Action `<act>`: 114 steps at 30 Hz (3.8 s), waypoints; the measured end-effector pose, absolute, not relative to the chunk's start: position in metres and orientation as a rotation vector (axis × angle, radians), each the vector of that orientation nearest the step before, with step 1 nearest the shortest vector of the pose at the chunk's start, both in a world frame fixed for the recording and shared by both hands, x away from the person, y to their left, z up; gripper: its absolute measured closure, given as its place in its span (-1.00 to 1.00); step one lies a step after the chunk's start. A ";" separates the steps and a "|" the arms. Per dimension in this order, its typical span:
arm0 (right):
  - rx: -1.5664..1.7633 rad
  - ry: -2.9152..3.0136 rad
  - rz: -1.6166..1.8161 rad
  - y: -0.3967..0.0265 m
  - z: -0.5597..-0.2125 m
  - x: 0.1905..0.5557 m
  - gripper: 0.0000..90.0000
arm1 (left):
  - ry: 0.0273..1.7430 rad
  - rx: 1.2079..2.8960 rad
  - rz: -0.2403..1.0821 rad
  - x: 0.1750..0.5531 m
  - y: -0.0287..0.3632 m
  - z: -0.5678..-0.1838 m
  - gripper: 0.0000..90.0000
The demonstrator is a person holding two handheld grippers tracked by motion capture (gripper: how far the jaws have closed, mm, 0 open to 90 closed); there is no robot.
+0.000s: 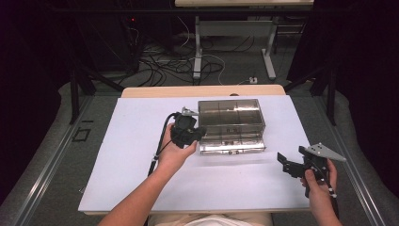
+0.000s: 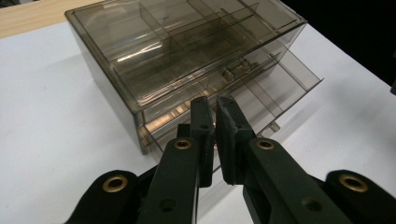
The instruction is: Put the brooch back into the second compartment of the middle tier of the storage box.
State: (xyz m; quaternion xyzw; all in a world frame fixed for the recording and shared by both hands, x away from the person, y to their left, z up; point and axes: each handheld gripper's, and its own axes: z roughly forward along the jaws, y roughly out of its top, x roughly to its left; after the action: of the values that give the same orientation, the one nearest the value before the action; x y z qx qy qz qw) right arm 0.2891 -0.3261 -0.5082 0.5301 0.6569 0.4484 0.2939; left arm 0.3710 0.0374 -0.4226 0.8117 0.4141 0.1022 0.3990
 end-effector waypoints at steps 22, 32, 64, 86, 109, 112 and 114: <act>1.405 1.781 1.173 -0.329 -0.506 0.287 -0.74 | 1.008 2.078 0.235 0.377 -0.003 -0.429 0.92; 1.411 1.783 1.180 -0.329 -0.506 0.287 -0.74 | 1.006 2.094 0.225 0.379 -0.017 -0.439 0.92; 1.410 1.780 1.184 -0.328 -0.506 0.286 -0.74 | 1.042 2.161 0.207 0.393 -0.042 -0.477 0.91; 1.404 1.787 1.176 -0.329 -0.506 0.286 -0.74 | 1.055 2.158 0.199 0.395 -0.042 -0.479 0.72; 1.398 1.784 1.177 -0.330 -0.506 0.286 -0.73 | 0.969 2.053 0.220 0.378 -0.029 -0.457 0.28; 1.398 1.785 1.179 -0.329 -0.506 0.286 -0.73 | 0.945 2.055 0.214 0.376 -0.026 -0.456 0.21; 1.399 1.785 1.179 -0.329 -0.506 0.286 -0.73 | 0.939 2.050 0.218 0.376 -0.025 -0.456 0.14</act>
State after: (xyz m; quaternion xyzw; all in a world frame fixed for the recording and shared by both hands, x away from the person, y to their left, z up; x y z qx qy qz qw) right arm 0.2862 -0.3293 -0.5059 0.5241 0.6686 0.4416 0.2887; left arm 0.3756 -0.0253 -0.4559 0.8194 0.3755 0.0872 0.4243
